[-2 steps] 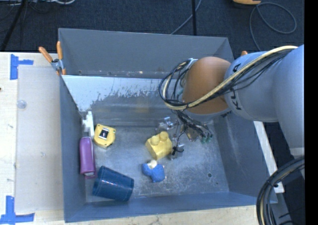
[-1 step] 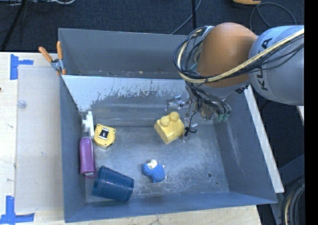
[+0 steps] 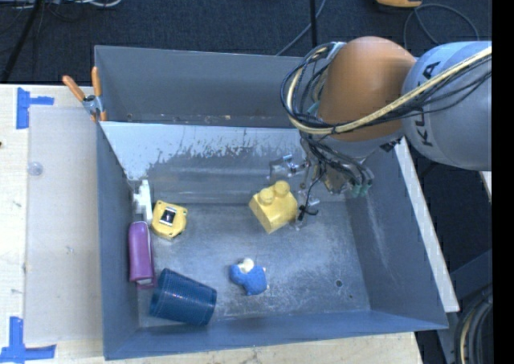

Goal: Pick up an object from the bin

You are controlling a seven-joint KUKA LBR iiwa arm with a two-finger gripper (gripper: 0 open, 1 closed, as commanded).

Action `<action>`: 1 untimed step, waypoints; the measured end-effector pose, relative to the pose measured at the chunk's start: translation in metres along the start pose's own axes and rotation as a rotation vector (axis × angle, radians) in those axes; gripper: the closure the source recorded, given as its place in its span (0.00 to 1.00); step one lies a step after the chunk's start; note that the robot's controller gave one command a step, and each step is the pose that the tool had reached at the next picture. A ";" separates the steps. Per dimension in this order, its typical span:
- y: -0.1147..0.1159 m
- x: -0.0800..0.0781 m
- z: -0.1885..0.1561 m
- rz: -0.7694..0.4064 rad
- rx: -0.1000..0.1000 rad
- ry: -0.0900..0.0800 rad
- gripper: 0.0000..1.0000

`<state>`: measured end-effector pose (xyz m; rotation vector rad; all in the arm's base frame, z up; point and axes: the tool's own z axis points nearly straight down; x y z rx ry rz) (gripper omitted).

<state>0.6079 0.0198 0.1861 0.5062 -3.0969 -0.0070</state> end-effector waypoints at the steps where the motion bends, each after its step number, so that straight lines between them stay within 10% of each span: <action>1: 0.003 -0.003 -0.030 -0.011 -0.003 0.008 1.00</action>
Offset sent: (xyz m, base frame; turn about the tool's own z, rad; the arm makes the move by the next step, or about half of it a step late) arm 0.0072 0.0051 0.1361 -0.0756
